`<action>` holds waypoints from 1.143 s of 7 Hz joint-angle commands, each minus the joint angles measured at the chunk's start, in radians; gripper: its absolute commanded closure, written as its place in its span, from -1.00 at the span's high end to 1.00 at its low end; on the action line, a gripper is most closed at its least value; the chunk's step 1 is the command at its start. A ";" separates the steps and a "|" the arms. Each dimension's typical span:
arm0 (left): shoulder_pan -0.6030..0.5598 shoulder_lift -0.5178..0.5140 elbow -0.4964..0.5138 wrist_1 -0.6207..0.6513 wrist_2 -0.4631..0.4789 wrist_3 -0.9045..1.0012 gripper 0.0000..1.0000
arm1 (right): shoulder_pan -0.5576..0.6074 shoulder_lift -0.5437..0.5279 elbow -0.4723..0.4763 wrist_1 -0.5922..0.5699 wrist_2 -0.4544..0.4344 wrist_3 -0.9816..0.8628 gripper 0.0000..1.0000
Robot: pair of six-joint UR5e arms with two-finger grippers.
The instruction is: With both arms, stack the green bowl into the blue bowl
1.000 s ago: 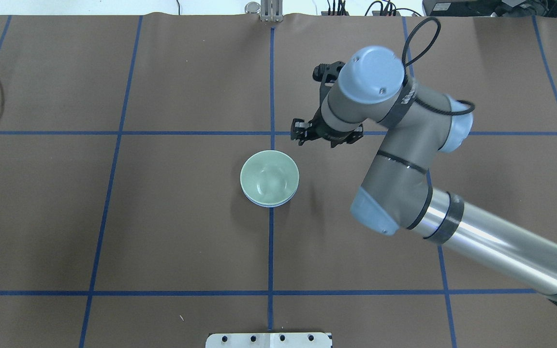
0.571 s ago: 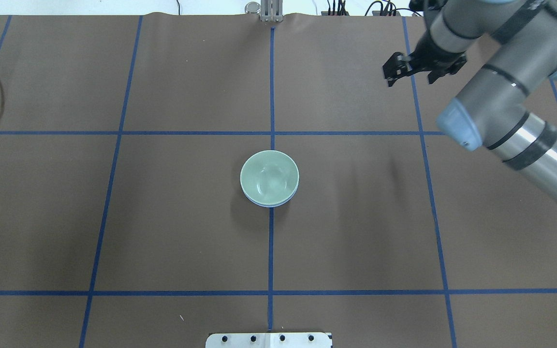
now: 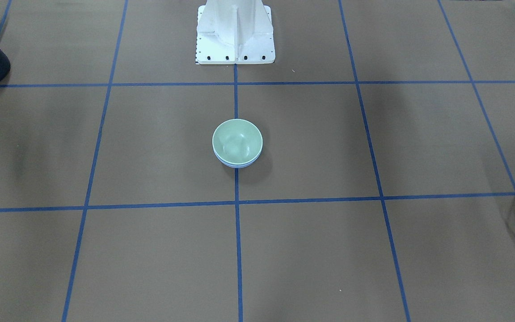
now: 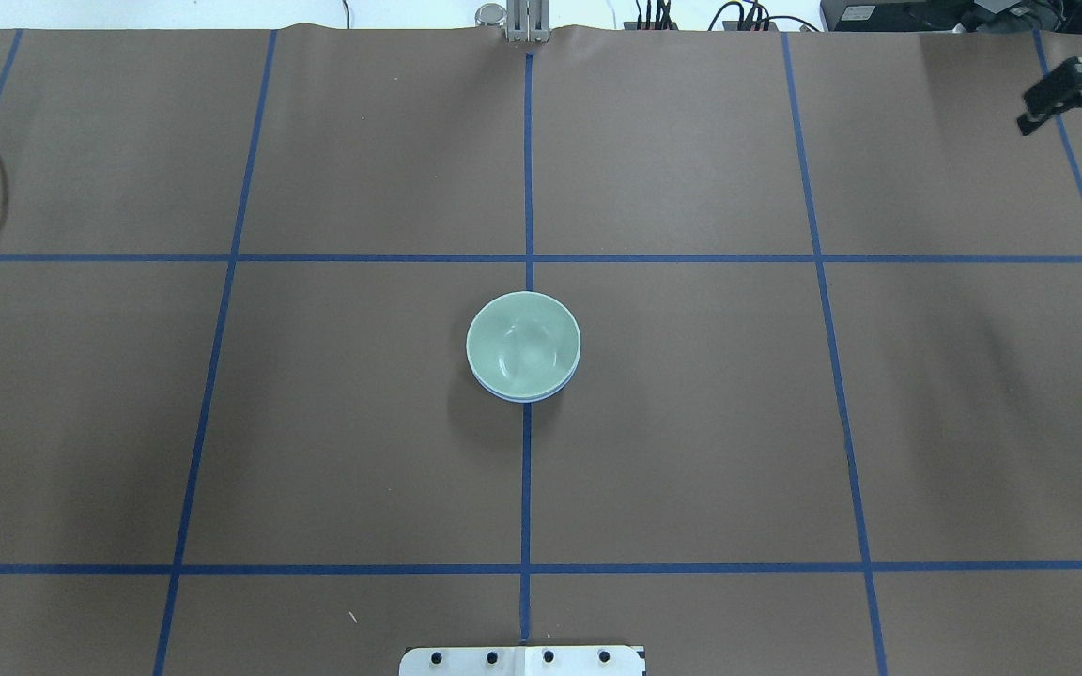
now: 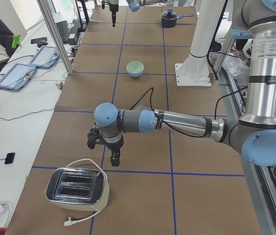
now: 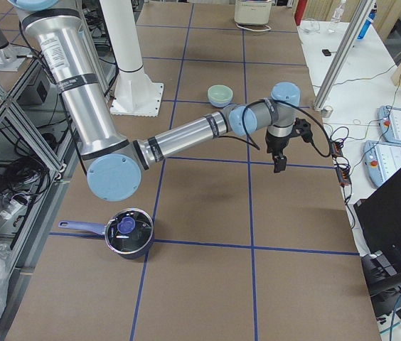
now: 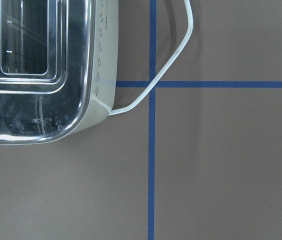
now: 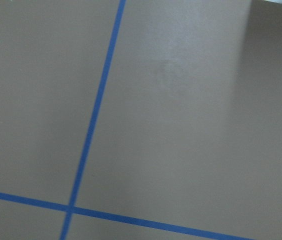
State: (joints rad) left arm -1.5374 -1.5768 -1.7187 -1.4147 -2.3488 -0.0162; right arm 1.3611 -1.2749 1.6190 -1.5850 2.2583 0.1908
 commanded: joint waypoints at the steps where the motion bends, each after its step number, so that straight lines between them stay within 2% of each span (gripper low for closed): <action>1: -0.003 -0.008 -0.021 -0.004 -0.010 0.004 0.97 | 0.154 -0.182 0.001 0.006 0.006 -0.215 1.00; 3: -0.004 0.020 -0.056 -0.050 -0.010 0.004 0.97 | 0.188 -0.320 0.051 0.034 0.004 -0.226 1.00; 4: -0.004 0.027 -0.053 -0.050 -0.004 0.002 0.97 | 0.188 -0.343 0.061 0.037 0.006 -0.215 1.00; 8: -0.004 0.064 -0.047 -0.050 -0.001 -0.001 0.97 | 0.188 -0.343 0.062 0.037 0.004 -0.206 1.00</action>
State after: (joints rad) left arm -1.5416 -1.5262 -1.7643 -1.4648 -2.3496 -0.0167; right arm 1.5493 -1.6181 1.6809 -1.5479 2.2628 -0.0164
